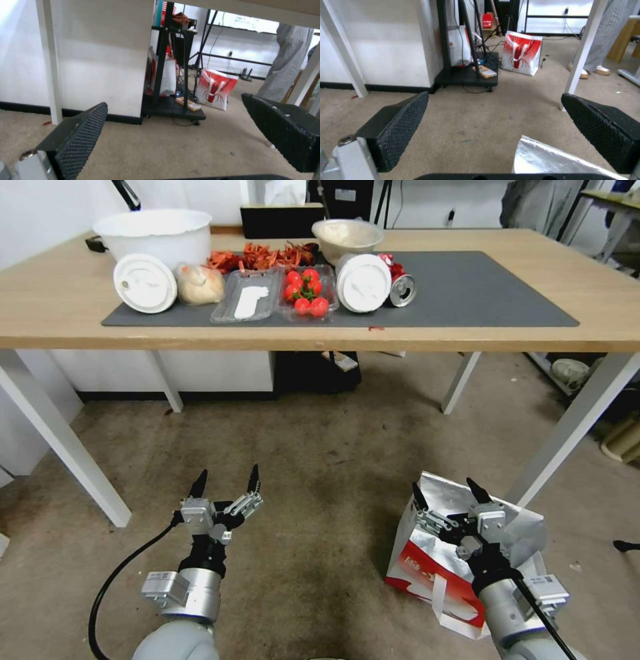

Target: Pick up the food delivery bag from the floor and place it on the table.

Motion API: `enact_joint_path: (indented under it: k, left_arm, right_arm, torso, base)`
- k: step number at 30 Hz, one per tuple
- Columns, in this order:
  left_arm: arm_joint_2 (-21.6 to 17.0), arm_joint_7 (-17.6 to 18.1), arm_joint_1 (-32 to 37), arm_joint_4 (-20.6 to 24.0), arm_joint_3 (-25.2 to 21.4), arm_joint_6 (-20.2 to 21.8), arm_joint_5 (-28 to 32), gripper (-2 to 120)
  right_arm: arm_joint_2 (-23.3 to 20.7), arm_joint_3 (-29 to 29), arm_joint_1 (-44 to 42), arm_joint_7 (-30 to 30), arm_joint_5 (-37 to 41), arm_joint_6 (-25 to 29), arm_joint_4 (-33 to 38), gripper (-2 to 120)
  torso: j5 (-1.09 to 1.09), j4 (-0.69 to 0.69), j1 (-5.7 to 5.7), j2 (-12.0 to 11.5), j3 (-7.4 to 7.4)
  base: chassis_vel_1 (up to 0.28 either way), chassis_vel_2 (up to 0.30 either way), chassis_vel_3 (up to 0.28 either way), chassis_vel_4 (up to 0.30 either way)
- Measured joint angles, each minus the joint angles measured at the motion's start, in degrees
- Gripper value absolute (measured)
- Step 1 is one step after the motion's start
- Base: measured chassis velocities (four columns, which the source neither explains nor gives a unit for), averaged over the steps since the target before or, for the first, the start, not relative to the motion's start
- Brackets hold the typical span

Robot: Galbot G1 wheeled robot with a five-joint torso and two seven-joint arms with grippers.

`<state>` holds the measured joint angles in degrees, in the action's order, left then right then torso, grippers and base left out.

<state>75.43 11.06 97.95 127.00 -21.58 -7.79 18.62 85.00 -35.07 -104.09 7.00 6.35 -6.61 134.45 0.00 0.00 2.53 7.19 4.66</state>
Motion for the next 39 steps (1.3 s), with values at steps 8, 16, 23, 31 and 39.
enact_joint_path:
  k: [8,16,23,31,39]
  left_arm:
    - [0.02,0.04,0.03,-0.15,-0.02,-0.14,-0.03,100]
    - [0.08,0.03,0.04,-0.30,-0.03,-0.34,-0.07,100]
    - [0.12,0.03,0.06,-0.45,-0.04,-0.45,-0.08,100]
    - [0.16,0.02,0.12,-0.65,-0.05,-0.60,-0.13,100]
    - [0.38,0.07,0.13,-1.17,0.05,-0.82,-0.39,100]
  right_arm:
    - [0.13,0.06,0.01,0.00,-0.10,0.00,-0.06,100]
    - [0.11,0.04,-0.01,0.00,-0.10,0.00,-0.08,100]
    - [0.09,0.02,0.03,0.02,-0.10,0.00,-0.11,100]
    - [0.11,0.02,0.01,0.02,-0.10,-0.01,-0.24,100]
    - [0.00,0.03,-0.09,0.02,-0.12,-0.01,-0.48,100]
  torso:
    - [0.00,0.00,-0.22,-1.97,-1.74]
    - [0.00,0.00,-0.41,-3.92,-3.51]
    - [0.00,0.00,-0.50,-5.39,-4.66]
    - [0.00,0.00,-0.68,-5.94,-4.66]
    - [0.00,0.00,-0.68,-5.81,-4.66]
  base:
    - [0.000,0.000,0.000,0.000]
    - [0.000,0.000,0.000,0.000]
    - [0.000,0.000,0.000,0.000]
    - [0.000,0.000,0.000,0.000]
    - [0.000,0.000,0.000,0.000]
